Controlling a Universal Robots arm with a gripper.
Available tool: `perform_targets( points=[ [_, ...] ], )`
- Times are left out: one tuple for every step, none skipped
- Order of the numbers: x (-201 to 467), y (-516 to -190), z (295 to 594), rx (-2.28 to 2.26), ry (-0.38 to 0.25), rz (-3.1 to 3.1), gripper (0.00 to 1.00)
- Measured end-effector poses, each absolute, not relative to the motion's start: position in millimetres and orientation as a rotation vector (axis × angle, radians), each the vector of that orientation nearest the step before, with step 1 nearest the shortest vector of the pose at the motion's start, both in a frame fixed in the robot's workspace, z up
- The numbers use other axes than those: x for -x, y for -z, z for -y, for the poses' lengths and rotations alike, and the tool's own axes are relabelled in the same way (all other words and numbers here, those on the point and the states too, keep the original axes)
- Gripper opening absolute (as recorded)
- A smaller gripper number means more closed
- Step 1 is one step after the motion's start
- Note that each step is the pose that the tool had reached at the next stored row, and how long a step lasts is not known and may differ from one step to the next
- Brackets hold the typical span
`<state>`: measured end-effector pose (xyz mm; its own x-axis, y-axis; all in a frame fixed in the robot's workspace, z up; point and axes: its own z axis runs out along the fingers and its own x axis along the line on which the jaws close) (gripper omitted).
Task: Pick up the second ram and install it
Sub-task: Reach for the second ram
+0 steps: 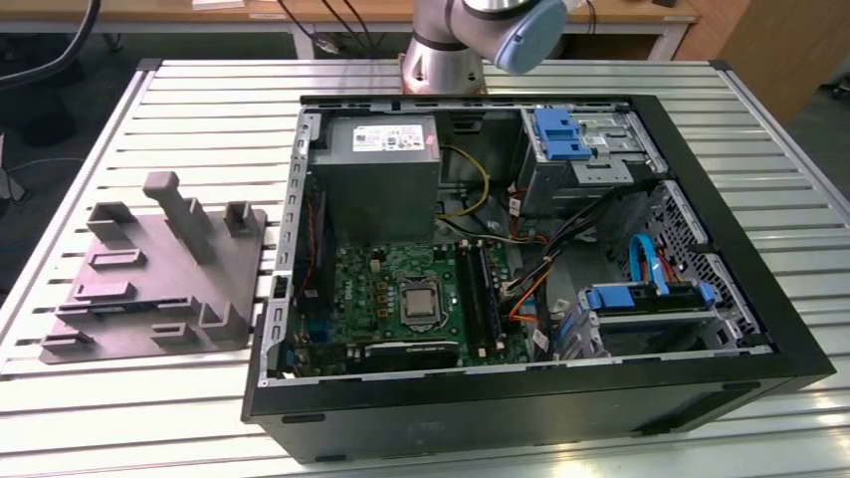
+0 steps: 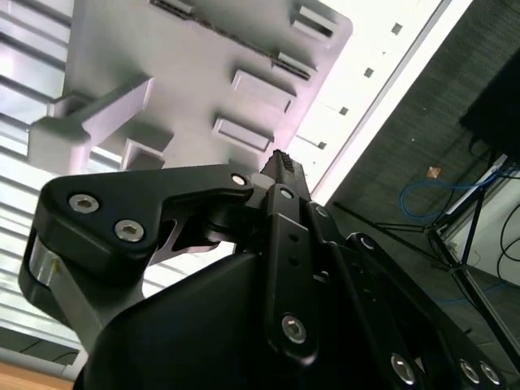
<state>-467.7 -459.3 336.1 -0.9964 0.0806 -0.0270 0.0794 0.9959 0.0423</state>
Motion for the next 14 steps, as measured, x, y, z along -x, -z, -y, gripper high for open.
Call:
perform_targets(
  points=[
    [467.1,-334.9,461.9,-0.125,-0.064,-3.11,0.11],
    [466.4,-333.7,464.8,-0.125,-0.064,-3.11,0.11],
    [465.9,-332.5,467.5,-0.125,-0.064,-3.11,0.11],
    [465.3,-331.2,470.1,-0.125,-0.064,-3.11,0.11],
    [464.6,-329.9,473.0,-0.125,-0.064,-3.11,0.11],
    [464.0,-328.8,475.7,-0.125,-0.064,-3.11,0.11],
    [463.5,-327.6,478.4,-0.125,-0.064,-3.11,0.11],
    [463.0,-326.4,481.3,-0.125,-0.064,-3.11,0.11],
    [462.6,-325.4,484.3,-0.125,-0.064,-3.11,0.11],
    [462.1,-324.3,487.3,-0.125,-0.064,-3.11,0.11],
    [461.5,-323.2,490.1,-0.125,-0.064,-3.11,0.11],
    [461.0,-322.1,492.7,-0.125,-0.064,-3.11,0.11],
    [460.4,-320.9,495.1,-0.125,-0.064,-3.11,0.11],
    [459.9,-319.7,497.6,-0.125,-0.064,-3.11,0.11]
  ],
)
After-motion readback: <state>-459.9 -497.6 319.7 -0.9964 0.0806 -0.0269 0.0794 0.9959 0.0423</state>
